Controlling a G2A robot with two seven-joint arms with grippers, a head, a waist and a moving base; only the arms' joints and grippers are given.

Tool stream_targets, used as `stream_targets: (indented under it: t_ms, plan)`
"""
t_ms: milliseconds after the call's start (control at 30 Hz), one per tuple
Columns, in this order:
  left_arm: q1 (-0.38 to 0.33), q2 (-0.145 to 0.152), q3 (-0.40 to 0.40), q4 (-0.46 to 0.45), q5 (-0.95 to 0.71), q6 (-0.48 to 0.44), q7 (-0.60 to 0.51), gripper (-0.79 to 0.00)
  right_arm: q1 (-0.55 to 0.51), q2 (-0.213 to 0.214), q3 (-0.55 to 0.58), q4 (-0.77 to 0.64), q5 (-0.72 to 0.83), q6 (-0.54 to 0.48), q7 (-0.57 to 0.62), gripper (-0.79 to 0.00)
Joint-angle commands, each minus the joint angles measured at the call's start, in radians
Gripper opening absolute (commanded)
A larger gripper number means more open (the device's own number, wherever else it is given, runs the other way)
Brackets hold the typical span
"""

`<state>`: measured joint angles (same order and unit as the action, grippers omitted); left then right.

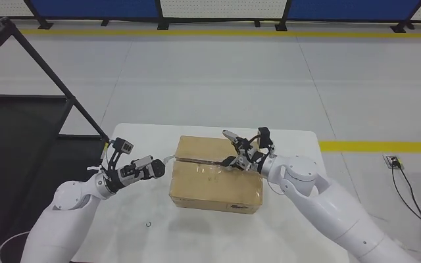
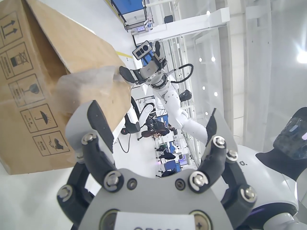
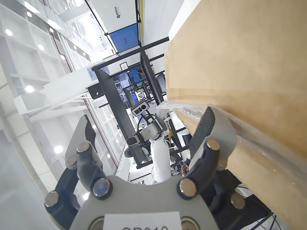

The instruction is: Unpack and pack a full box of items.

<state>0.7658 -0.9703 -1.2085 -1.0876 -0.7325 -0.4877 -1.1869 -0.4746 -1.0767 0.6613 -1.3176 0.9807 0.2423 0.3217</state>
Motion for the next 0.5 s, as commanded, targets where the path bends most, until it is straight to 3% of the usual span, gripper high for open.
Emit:
stream_targets:
  t_ms: [0,267,467]
  plan:
    - [-0.004,0.000,-0.005,0.001,-0.001,0.000,-0.001,0.000,0.005,-0.007,0.000,0.015,-0.002,0.008,0.004,0.000]
    - [-0.020,0.001,-0.033,0.007,-0.004,0.019,-0.014,0.000,0.025,-0.042,-0.007,0.087,-0.028,0.006,0.051,0.000]
    - [-0.028,0.002,-0.041,0.006,0.002,0.050,-0.041,0.000,0.026,-0.061,-0.018,0.118,-0.109,-0.058,0.109,0.000]
